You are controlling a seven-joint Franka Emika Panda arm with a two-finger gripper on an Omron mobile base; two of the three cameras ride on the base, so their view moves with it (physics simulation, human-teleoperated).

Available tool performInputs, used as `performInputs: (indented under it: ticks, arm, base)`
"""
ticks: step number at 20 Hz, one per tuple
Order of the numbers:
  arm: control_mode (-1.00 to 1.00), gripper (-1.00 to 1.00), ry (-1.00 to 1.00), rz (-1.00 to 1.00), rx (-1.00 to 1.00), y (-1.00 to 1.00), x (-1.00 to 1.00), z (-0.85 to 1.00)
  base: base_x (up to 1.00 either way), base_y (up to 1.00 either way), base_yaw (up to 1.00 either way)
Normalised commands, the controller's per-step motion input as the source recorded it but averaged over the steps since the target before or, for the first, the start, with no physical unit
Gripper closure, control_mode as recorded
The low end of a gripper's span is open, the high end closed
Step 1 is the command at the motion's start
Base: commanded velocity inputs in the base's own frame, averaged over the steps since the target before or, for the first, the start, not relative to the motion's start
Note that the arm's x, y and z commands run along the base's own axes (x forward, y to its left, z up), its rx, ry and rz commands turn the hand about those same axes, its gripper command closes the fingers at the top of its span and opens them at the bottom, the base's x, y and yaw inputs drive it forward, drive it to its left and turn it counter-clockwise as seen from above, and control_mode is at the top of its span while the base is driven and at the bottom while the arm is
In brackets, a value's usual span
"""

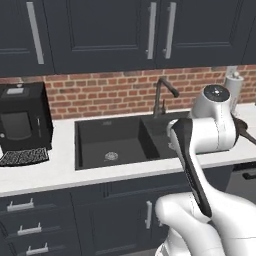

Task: Pick the pan and sponge and place them into the sink. Then turn on the water.

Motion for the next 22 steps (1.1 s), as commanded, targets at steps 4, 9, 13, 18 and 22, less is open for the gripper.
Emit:
performInputs:
  ticks: [4, 9, 13, 18, 22]
  arm:
    - [1.0, -1.0, 0.0, 0.0, 0.0, 0.0, 0.0, 0.0]
    - [1.0, -1.0, 0.0, 0.0, 0.0, 0.0, 0.0, 0.0]
    - [1.0, -1.0, 0.0, 0.0, 0.0, 0.0, 0.0, 0.0]
    - [1.0, -1.0, 0.0, 0.0, 0.0, 0.0, 0.0, 0.0]
    - [1.0, -1.0, 0.0, 0.0, 0.0, 0.0, 0.0, 0.0]
  base:
    - [0.01, -0.66, 0.0]
    - [0.0, -0.67, -0.02]
    - [0.0, -0.43, -0.04]
    - [0.04, -0.14, -0.01]
    - [0.22, 0.0, 0.0]
